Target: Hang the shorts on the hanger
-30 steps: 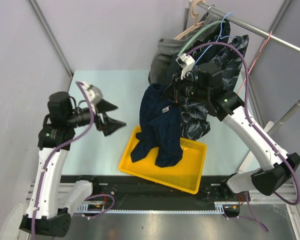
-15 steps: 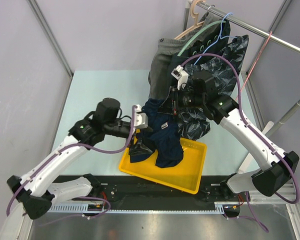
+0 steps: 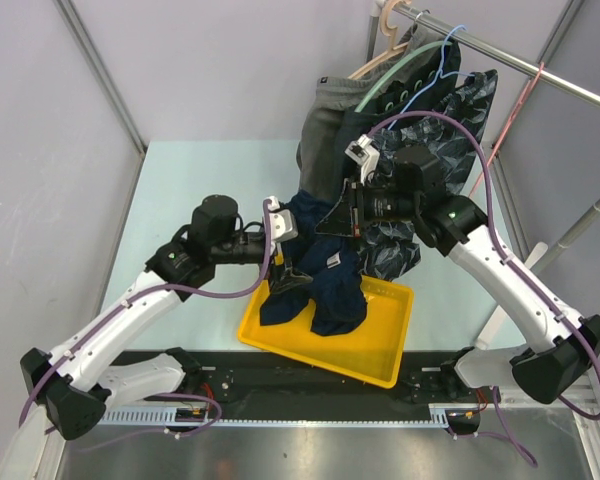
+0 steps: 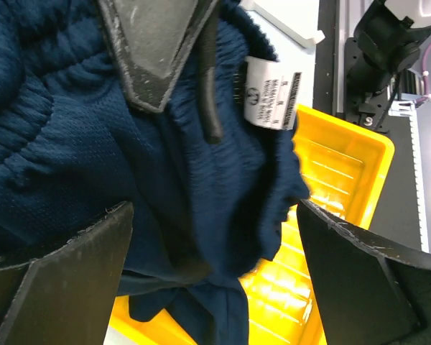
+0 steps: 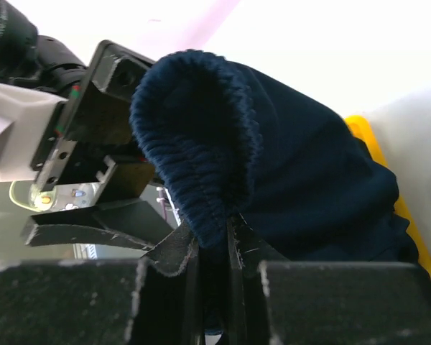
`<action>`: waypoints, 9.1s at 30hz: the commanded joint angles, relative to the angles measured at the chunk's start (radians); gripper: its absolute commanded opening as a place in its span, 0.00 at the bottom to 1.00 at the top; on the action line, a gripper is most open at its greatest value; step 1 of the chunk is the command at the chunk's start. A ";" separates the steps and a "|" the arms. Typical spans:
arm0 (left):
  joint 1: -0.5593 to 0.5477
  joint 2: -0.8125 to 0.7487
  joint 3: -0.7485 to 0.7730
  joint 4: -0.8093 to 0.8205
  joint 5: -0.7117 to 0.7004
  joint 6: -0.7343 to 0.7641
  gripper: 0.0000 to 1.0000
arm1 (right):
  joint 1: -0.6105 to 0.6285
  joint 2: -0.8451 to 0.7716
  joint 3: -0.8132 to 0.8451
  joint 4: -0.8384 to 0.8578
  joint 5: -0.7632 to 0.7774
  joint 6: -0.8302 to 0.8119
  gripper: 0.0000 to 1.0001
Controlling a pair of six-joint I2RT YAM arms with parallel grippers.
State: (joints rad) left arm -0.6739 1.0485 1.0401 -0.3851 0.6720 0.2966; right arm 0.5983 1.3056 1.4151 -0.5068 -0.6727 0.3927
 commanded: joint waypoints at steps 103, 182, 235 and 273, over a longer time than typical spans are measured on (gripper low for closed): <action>0.106 0.082 0.531 -0.725 -0.166 0.354 0.03 | 0.270 -0.433 -0.547 0.389 0.539 -0.766 0.00; 0.123 0.081 0.279 -0.538 -0.057 0.288 0.86 | 0.288 -0.474 -0.144 -0.346 0.363 -0.904 0.81; 0.123 0.067 0.294 -0.409 -0.106 0.236 1.00 | -0.643 -0.370 -0.021 0.111 0.736 -0.141 0.00; 0.314 -0.254 0.076 -0.116 0.004 0.004 1.00 | -0.802 -0.927 -0.094 -0.616 -0.397 -0.621 0.00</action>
State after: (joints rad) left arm -0.4526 0.8074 1.0599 -0.5213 0.5060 0.3107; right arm -0.1535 0.2356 1.2953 -1.0424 -0.7872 -0.1097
